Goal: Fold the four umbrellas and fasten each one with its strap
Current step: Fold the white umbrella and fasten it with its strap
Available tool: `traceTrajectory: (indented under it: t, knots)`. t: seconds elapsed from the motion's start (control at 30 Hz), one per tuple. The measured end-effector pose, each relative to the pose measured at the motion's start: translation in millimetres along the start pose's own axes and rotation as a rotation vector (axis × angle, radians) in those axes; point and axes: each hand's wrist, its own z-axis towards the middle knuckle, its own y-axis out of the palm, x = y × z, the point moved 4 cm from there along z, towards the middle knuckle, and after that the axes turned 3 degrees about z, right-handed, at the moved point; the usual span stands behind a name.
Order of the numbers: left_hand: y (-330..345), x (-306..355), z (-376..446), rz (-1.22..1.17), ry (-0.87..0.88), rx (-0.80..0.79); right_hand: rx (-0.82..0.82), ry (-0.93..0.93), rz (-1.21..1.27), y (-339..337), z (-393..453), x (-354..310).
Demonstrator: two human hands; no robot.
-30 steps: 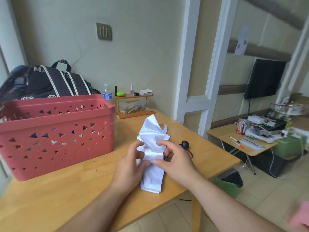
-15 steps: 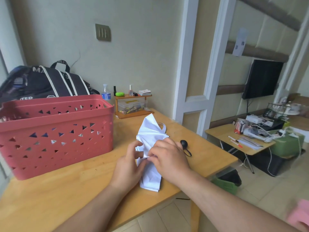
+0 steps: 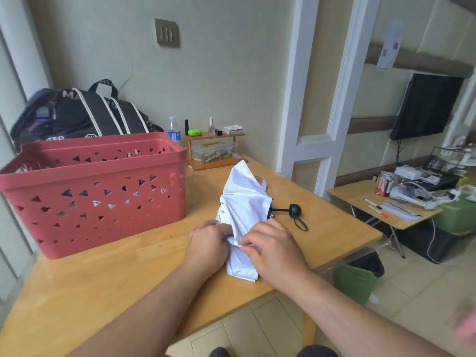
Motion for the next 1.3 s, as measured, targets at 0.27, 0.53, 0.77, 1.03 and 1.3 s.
traceTrajectory:
  t: [0.27, 0.53, 0.77, 1.03, 1.3]
  knots:
    - [-30.1, 3.8, 25.1, -0.45, -0.342, -0.134, -0.097, -0.06, -0.118, 17.9, -18.4, -5.5]
    - [-10.7, -4.2, 31.2, -0.266, -0.265, -0.256, -0.067, -0.103, -0.208, 16.8, -29.7, -5.1]
    - [-11.2, 37.1, 86.3, 0.127, 0.047, -0.162, -0.018, -0.12, -0.272, 7.4, -17.5, -13.7]
    - [20.8, 27.0, 92.1, 0.348, 0.038, -0.301, -0.208, -0.021, -0.12, 29.0, -39.4, -6.4]
    - [44.4, 18.0, 74.2, 0.377, 0.09, -0.334, -0.404, 0.015, 0.12, 8.4, -39.7, -8.2]
